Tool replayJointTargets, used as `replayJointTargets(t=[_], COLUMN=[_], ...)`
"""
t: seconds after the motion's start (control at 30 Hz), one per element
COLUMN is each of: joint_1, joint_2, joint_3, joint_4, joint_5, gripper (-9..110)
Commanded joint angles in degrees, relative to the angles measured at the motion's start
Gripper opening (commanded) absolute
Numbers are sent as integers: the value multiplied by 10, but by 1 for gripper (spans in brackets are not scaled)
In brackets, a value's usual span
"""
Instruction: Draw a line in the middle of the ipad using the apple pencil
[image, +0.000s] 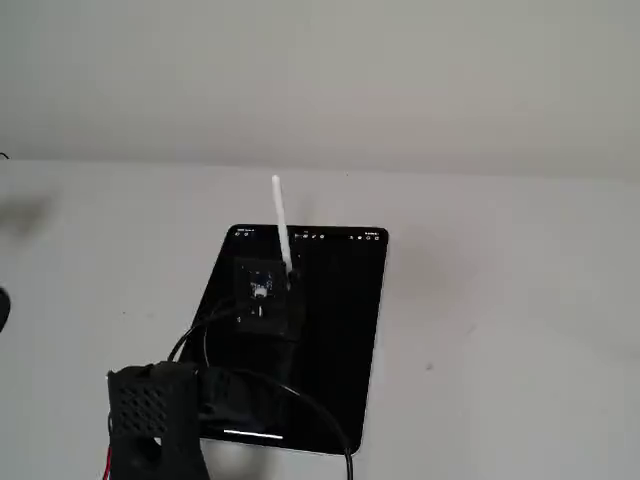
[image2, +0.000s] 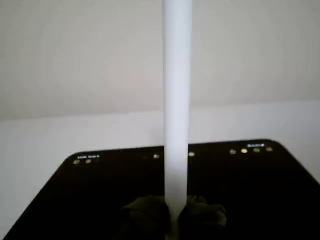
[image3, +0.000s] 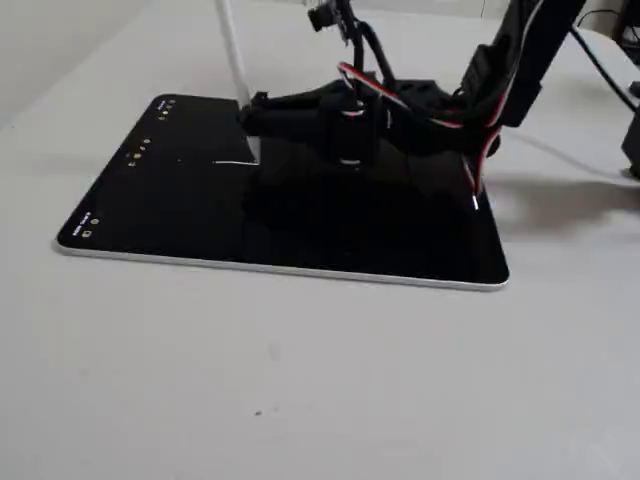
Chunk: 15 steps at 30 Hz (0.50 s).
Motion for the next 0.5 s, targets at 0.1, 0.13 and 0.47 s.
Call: replayJointTargets(t=[0.1, 0.13, 0.47], joint_1=[-5, -6, -7], joint_2=[32, 32, 24], joint_3=[55, 62, 117], joint_4=[-31, -36, -87], joint_5=[-6, -6, -4], gripper=[0, 0, 0])
